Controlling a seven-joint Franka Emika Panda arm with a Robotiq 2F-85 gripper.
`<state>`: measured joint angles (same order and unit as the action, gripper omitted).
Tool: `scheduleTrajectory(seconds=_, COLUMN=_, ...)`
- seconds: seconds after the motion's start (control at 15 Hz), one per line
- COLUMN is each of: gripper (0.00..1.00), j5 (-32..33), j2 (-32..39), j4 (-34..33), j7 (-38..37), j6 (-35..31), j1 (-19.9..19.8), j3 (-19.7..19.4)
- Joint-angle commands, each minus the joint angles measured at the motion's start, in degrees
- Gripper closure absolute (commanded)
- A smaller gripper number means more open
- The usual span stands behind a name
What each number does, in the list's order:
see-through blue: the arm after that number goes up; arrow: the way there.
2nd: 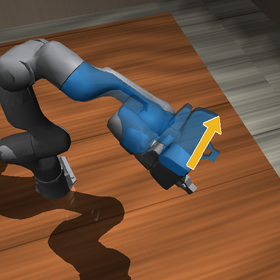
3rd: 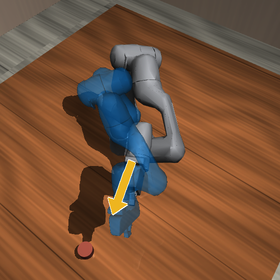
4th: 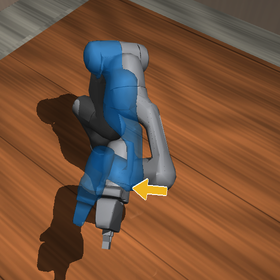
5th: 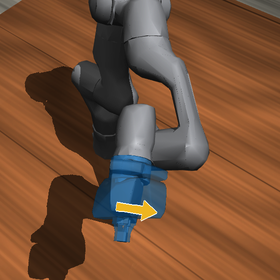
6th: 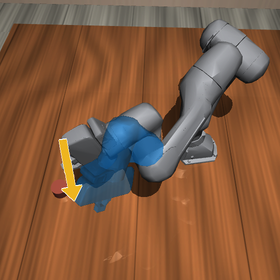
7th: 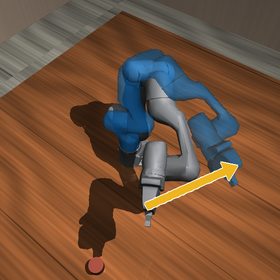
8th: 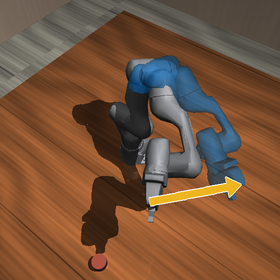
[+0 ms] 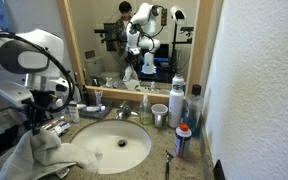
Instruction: Use the white towel on the wall to wipe the counter and hang the towel again
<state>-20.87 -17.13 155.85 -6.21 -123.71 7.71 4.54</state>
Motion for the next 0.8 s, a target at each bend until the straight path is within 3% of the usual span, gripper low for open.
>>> scheduleTrajectory(seconds=0.0, gripper=0.99, j5=-3.65, j2=5.85, j4=1.91, j7=2.89, j6=-10.29, j1=1.33, j3=0.86)
scheduleTrajectory(seconds=0.2, gripper=0.99, j5=-7.31, j2=12.12, j4=1.7, j7=5.45, j6=-17.68, j1=3.02, j3=1.64)
scheduleTrajectory(seconds=0.6, gripper=0.99, j5=-23.59, j2=20.12, j4=-2.15, j7=11.65, j6=-29.2, j1=4.48, j3=4.6)
scheduleTrajectory(seconds=0.73, gripper=0.99, j5=-23.73, j2=21.81, j4=-2.96, j7=10.94, j6=-31.1, j1=3.93, j3=5.26)
